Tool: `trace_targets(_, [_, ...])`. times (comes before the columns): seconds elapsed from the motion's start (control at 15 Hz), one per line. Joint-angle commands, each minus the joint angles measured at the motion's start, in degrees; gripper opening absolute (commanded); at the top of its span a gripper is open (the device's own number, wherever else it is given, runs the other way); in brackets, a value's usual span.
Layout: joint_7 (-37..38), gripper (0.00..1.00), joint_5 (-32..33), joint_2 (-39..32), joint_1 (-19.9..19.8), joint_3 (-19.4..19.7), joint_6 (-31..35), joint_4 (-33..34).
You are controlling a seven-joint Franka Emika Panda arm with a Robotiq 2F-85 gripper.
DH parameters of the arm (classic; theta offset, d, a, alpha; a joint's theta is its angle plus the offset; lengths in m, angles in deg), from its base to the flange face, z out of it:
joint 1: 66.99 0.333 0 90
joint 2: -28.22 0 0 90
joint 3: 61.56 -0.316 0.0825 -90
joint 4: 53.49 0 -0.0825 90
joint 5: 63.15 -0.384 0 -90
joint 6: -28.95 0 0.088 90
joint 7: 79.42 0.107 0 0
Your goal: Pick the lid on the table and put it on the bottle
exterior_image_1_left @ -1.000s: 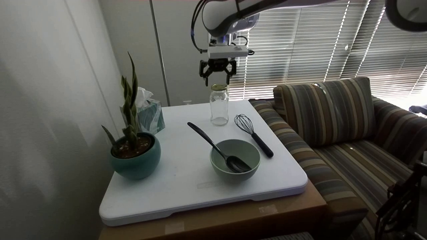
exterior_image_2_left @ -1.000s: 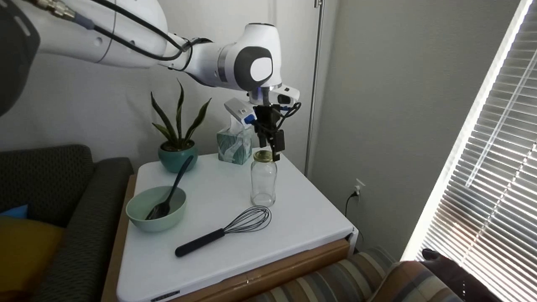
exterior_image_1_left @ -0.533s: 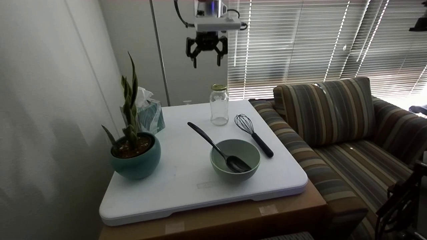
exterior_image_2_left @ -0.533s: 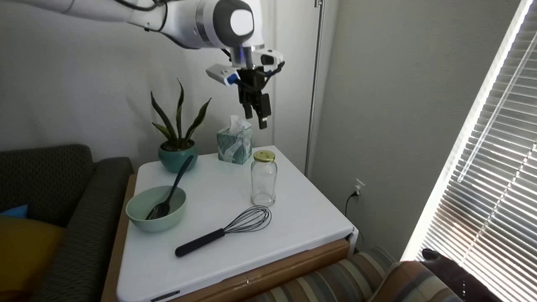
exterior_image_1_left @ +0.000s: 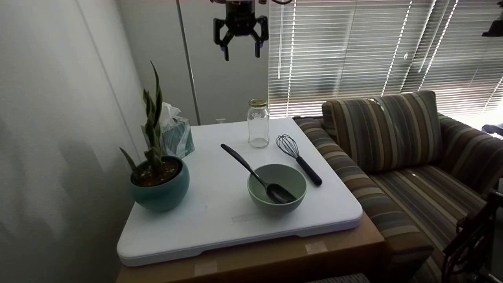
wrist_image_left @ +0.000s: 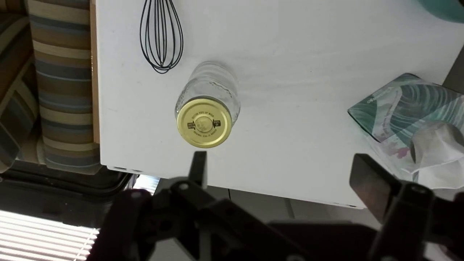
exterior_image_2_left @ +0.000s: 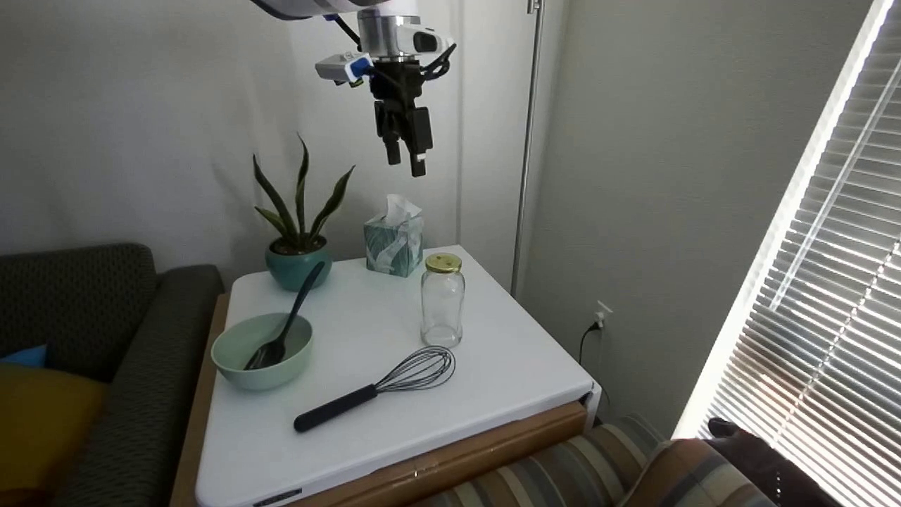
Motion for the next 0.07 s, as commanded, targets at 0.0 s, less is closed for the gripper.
trace_targets(0.0, [0.00,1.00,0.01,-0.01,0.00,0.00,0.00,-0.17])
